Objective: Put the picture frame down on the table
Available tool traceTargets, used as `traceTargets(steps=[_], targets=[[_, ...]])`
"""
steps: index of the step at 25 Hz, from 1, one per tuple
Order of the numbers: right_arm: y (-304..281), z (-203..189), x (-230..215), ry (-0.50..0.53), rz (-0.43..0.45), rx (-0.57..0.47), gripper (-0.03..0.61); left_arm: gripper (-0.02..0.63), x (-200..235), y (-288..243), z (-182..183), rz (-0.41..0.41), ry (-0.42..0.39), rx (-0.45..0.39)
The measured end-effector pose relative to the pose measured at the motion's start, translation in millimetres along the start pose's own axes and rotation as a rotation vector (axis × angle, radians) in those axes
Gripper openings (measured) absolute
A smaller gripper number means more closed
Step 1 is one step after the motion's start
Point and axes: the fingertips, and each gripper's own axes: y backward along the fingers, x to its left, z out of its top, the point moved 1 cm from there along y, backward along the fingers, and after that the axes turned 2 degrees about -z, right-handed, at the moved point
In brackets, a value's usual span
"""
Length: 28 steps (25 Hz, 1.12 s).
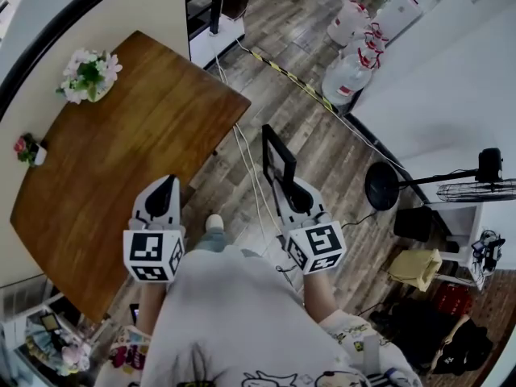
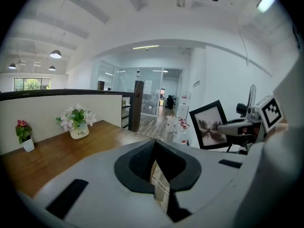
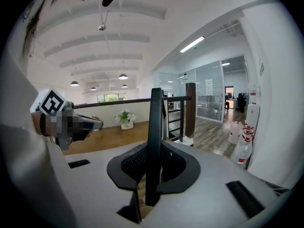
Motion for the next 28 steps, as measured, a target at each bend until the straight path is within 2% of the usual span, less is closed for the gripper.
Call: traceTargets(steps=[10,19,28], targets=[[-15.9,4.2,20.7,0.02,0.0,0.04,0.04,0.003,21.0,-0.3,-6.2,-0.01,0.036,0.008],[-35.0,14.7,26.8,0.054,0.015,0.046,0.04,0.003,40.7,-5.8,1.1,0.004,0.06,-0.021],[-74.7,22.9,20.5,0.066,0.07,0.046,0.04,0.003,61.2,-24.2,8.6,0.06,0.073,-0.028]])
